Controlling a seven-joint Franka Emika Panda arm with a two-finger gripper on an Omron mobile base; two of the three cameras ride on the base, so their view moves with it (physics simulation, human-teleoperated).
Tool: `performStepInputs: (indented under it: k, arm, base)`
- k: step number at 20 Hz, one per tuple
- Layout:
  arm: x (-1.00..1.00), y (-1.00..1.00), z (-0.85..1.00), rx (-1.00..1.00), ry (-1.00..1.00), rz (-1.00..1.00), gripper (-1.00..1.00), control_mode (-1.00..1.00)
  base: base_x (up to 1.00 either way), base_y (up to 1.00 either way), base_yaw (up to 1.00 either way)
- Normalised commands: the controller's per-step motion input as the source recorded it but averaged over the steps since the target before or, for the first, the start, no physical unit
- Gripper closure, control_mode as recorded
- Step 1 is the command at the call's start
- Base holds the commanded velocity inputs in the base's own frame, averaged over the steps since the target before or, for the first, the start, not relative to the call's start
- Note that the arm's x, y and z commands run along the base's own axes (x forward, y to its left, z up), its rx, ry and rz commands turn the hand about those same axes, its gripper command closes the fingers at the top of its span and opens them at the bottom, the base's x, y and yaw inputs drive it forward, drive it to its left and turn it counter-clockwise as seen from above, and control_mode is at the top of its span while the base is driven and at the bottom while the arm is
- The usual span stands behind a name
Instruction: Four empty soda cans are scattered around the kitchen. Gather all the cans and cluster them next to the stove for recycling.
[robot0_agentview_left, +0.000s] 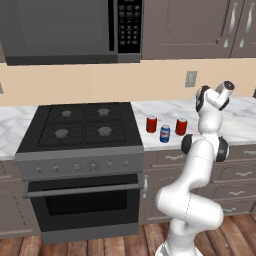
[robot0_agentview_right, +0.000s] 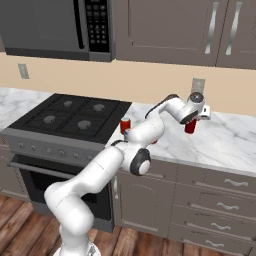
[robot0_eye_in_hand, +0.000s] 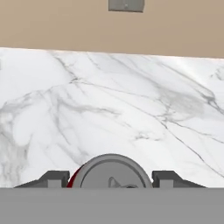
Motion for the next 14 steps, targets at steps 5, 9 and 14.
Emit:
performStepInputs:
  k: [5,9,14]
  arm:
    - [-0.6,0.25,0.06,0.0,-0.12,0.0,1.0,-1.0]
    - [-0.46,0.4,-0.12,0.0,-0.06,0.0,1.0,-1.0]
    - [-0.48,0.43,-0.19,0.0,-0.06,0.0,1.0,-1.0]
  base:
    - [0.0,0.0,0.0]
    - [0.0,0.0,0.0]
    - [0.0,0.0,0.0]
